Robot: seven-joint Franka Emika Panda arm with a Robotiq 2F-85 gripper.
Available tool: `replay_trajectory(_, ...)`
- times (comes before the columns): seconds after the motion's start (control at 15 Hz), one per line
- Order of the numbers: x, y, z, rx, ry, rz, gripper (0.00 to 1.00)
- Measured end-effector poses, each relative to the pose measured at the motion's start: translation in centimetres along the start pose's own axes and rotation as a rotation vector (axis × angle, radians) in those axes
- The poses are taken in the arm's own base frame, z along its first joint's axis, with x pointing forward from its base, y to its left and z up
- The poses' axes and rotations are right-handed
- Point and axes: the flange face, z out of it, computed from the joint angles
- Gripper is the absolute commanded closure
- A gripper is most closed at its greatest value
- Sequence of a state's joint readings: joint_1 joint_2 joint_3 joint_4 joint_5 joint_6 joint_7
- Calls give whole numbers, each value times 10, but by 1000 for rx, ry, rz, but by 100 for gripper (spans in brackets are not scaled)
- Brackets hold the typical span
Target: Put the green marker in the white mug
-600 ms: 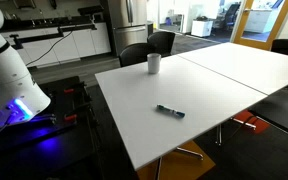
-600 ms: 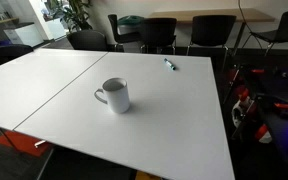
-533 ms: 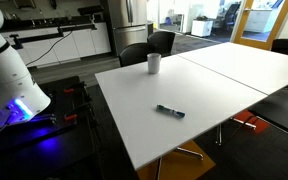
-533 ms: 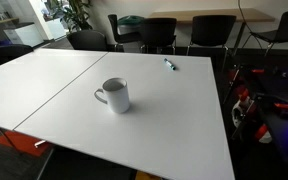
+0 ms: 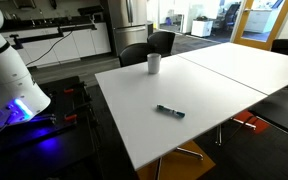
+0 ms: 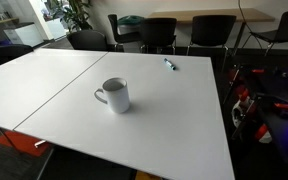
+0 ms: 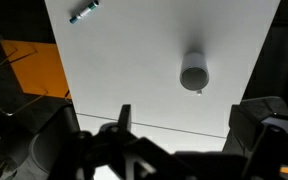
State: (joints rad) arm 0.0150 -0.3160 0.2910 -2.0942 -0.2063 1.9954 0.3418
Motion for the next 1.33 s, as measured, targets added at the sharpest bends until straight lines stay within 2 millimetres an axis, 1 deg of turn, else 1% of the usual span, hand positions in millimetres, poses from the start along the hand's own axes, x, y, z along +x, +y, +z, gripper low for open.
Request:
replay_trajectory(0.2,2,13,4,2,-9,46,0)
replay_trajectory(0.33,3,29,12,6,-26,114,0)
replay_trajectory(0.53,3,56,29,24,-62,251,0)
replay_trajectory(0.73,-1,79,52,62,-88,412,0)
replay_trajectory(0.93,-8,97,79,103,-109,568,0)
replay_trajectory(1.13,-17,109,109,140,-130,717,0)
replay_trajectory(1.33,-27,116,140,149,-163,833,0)
